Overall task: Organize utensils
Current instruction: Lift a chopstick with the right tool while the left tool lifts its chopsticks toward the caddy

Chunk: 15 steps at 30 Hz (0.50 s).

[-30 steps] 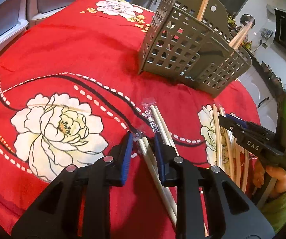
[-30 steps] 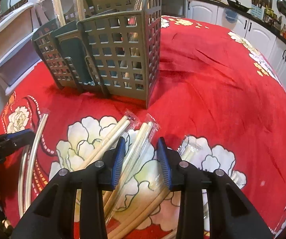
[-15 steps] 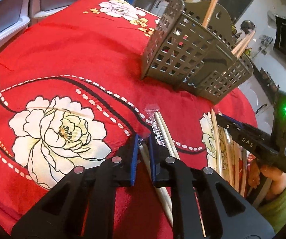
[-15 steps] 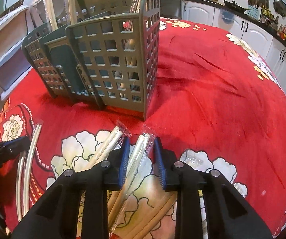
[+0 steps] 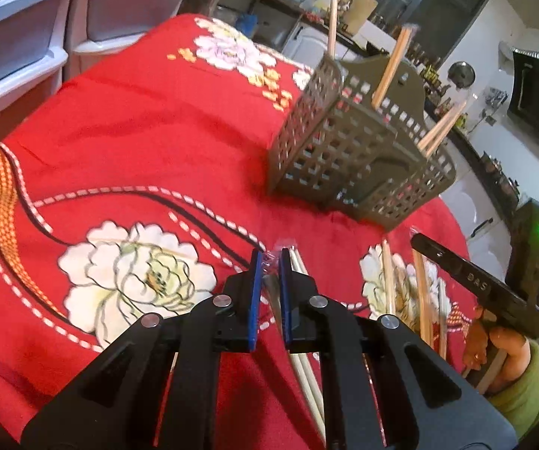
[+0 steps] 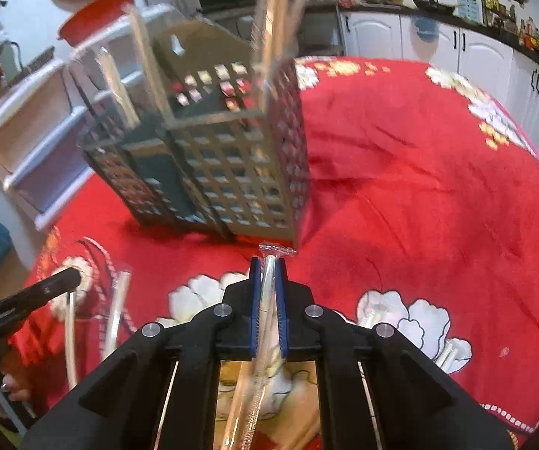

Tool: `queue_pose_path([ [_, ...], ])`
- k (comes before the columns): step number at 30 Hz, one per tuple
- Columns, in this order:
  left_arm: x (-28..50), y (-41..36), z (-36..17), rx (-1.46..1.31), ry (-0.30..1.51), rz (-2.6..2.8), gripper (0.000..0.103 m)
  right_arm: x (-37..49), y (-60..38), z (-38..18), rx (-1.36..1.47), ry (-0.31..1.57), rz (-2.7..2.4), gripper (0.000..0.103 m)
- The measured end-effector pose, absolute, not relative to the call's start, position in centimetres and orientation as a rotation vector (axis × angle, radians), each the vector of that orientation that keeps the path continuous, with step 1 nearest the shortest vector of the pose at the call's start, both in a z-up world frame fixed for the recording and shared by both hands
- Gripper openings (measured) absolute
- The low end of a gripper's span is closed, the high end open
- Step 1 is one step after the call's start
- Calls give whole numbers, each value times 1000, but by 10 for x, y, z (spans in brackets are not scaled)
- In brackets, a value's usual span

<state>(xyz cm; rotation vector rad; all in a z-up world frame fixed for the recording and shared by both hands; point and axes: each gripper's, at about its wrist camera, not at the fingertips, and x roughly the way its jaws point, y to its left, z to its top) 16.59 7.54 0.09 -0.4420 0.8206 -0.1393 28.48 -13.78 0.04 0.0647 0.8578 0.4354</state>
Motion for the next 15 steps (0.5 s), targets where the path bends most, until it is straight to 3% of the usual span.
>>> queue_pose_path([
  [15, 162, 84, 57, -431, 687, -148, 4, 240, -121, 80, 58, 652, 581, 6],
])
